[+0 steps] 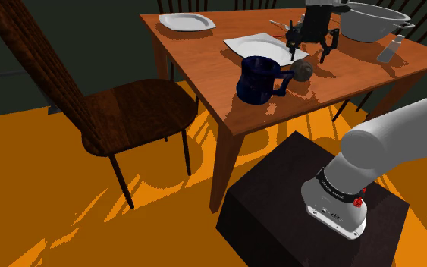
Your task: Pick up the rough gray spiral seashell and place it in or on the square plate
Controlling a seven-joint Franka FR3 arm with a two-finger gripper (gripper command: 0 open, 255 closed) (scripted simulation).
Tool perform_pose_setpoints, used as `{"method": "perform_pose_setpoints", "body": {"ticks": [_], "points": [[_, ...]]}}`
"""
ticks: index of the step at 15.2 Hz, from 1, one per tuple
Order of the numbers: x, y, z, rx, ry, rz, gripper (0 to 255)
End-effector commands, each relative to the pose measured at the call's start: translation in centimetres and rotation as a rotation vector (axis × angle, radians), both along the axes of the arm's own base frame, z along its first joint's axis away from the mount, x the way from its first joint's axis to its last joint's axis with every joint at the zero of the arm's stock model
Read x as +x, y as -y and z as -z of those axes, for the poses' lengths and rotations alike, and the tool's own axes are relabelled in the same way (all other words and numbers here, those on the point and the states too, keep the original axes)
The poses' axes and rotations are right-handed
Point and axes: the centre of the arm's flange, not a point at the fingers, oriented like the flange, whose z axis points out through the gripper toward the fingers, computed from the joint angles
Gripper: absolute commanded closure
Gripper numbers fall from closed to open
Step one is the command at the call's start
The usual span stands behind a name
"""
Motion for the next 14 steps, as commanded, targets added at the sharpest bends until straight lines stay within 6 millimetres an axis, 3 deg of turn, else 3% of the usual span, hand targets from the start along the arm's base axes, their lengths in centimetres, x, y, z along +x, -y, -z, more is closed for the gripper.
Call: {"method": "perform_pose_setpoints", "body": {"ticks": [1, 2, 11, 14], "points": [[0.0, 0.0, 0.0, 0.000, 0.000, 0.000, 0], [0.0, 0.0, 0.0, 0.000, 0.000, 0.000, 255], [0.0, 0.0, 0.0, 0.000, 0.000, 0.000, 255], [0.0, 0.0, -1.6, 0.000, 0.000, 0.000, 255]]}}
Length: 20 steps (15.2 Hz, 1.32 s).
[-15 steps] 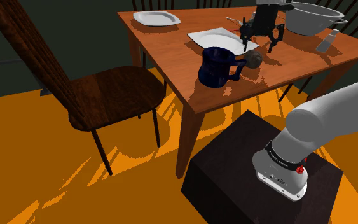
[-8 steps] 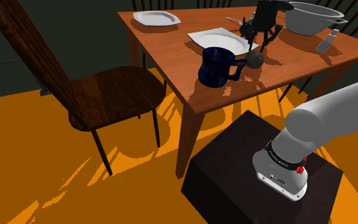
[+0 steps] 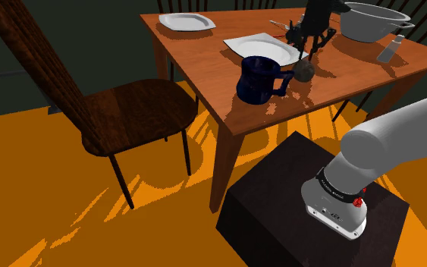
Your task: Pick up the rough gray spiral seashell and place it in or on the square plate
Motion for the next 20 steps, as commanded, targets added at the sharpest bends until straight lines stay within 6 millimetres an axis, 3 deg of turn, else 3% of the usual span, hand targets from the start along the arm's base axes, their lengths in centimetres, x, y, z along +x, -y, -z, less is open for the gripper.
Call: {"method": "perform_pose_setpoints", "body": {"ticks": [1, 3, 4, 7, 8, 15, 20], "points": [[-0.5, -0.3, -0.2, 0.023, -0.051, -0.003, 255], [-0.3, -0.2, -0.8, 0.012, -0.027, -0.002, 255], [-0.3, -0.2, -0.8, 0.012, -0.027, -0.002, 0], [-3.9, -5.6, -0.3, -0.108, 0.064, -0.191, 0], [-4.7, -6.5, -0.1, -0.132, 0.082, -0.229, 0], [-5.3, -6.4, 3.6, -0.132, 0.082, -0.229, 0], [-5.3, -6.4, 3.9, -0.132, 0.082, -0.229, 0]]}}
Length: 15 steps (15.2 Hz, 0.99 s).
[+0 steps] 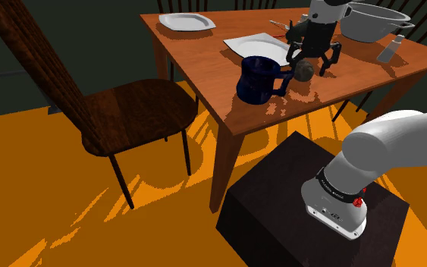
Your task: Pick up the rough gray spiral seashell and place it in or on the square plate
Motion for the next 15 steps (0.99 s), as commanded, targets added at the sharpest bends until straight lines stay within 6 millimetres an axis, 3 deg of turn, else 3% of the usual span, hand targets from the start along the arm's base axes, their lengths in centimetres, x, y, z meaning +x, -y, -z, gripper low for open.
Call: {"method": "perform_pose_setpoints", "body": {"ticks": [1, 3, 4, 13, 15], "points": [[0.0, 0.0, 0.0, 0.000, 0.000, 0.000, 0], [0.0, 0.0, 0.0, 0.000, 0.000, 0.000, 0], [0.0, 0.0, 0.0, 0.000, 0.000, 0.000, 255], [0.0, 0.0, 0.0, 0.000, 0.000, 0.000, 255], [0.0, 0.0, -1.0, 0.000, 0.000, 0.000, 255]]}}
